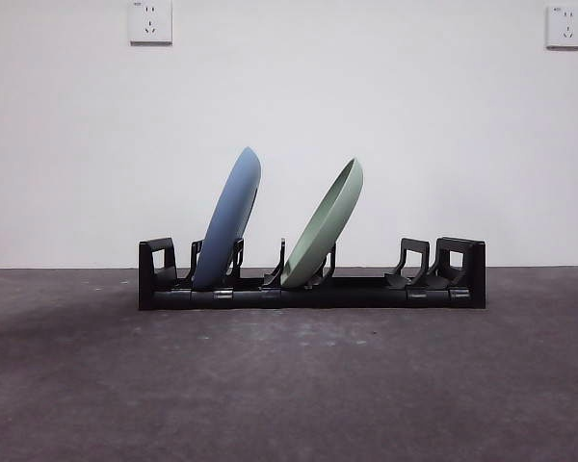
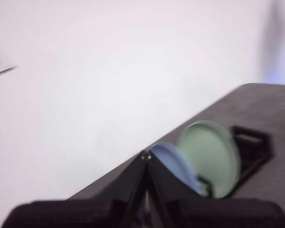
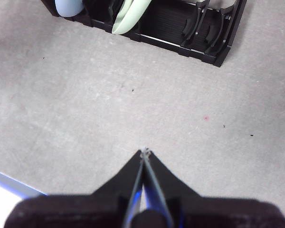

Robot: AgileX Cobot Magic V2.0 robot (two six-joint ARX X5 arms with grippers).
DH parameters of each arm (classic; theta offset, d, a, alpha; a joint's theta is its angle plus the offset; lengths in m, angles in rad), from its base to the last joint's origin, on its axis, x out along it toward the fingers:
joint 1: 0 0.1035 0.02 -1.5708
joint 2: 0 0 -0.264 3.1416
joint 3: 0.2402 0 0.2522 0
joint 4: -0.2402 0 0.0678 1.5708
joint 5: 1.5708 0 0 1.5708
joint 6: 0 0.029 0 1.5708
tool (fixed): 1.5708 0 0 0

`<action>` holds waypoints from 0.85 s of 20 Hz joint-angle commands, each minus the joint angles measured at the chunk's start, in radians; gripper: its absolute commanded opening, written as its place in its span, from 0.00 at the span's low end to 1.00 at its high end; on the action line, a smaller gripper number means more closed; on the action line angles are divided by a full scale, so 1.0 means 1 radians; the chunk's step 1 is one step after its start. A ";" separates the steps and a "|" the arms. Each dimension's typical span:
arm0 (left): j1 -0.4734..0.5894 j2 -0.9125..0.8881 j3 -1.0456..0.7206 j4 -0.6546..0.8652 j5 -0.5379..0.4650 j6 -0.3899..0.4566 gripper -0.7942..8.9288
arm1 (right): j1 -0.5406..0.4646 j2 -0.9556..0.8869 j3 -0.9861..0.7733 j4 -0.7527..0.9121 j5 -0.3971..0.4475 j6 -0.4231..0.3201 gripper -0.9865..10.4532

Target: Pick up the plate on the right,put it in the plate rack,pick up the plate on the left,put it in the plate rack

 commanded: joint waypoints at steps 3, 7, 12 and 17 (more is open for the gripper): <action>0.087 -0.197 -0.388 0.138 -0.018 -0.001 0.08 | 0.001 0.002 -0.006 -0.022 0.005 -0.004 0.09; 0.115 -0.372 -0.673 0.225 -0.092 -0.068 0.08 | 0.001 0.002 -0.006 -0.022 0.004 -0.004 0.09; 0.131 -0.504 -0.838 0.219 -0.125 -0.127 0.08 | 0.001 0.002 -0.006 -0.022 0.004 -0.004 0.09; 0.136 -0.554 -0.870 0.138 -0.128 -0.180 0.08 | 0.001 0.002 -0.006 -0.022 0.004 -0.004 0.09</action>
